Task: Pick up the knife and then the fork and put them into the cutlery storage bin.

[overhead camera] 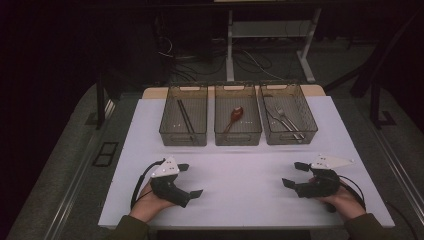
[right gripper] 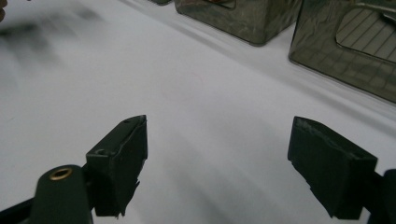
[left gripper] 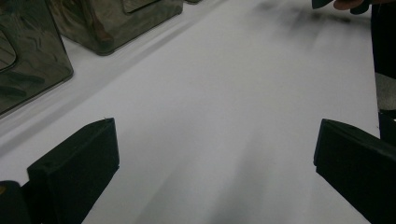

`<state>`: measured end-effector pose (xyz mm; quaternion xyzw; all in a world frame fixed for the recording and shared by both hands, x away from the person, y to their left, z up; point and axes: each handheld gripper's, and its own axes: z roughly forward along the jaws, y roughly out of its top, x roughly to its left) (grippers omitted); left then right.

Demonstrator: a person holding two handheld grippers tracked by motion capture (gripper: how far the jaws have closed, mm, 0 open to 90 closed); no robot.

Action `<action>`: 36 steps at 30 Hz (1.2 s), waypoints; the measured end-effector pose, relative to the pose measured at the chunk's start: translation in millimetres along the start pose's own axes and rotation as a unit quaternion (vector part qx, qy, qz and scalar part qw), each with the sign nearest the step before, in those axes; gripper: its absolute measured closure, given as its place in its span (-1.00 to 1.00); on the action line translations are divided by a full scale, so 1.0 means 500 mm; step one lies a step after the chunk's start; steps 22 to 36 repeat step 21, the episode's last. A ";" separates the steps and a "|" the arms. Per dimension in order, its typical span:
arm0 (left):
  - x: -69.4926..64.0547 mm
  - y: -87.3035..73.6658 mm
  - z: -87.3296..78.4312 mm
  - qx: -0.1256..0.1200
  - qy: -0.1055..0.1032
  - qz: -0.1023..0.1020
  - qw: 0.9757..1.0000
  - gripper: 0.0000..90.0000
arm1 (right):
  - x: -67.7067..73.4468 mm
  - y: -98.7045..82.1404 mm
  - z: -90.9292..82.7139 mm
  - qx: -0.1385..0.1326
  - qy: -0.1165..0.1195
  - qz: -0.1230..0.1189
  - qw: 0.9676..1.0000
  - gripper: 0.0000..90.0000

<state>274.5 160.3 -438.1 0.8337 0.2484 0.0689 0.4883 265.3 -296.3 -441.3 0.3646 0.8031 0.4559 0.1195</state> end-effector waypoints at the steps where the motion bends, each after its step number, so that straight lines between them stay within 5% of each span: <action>1: 0.001 0.000 -0.001 0.002 0.000 0.002 1.000 -1.00 | 0.000 -0.002 -0.001 0.001 0.001 0.002 1.000 -0.58; 36: 0.000 0.001 -0.001 0.005 0.003 0.003 1.000 -1.00 | 0.003 -0.009 -0.001 0.010 0.000 -0.009 1.000 -0.60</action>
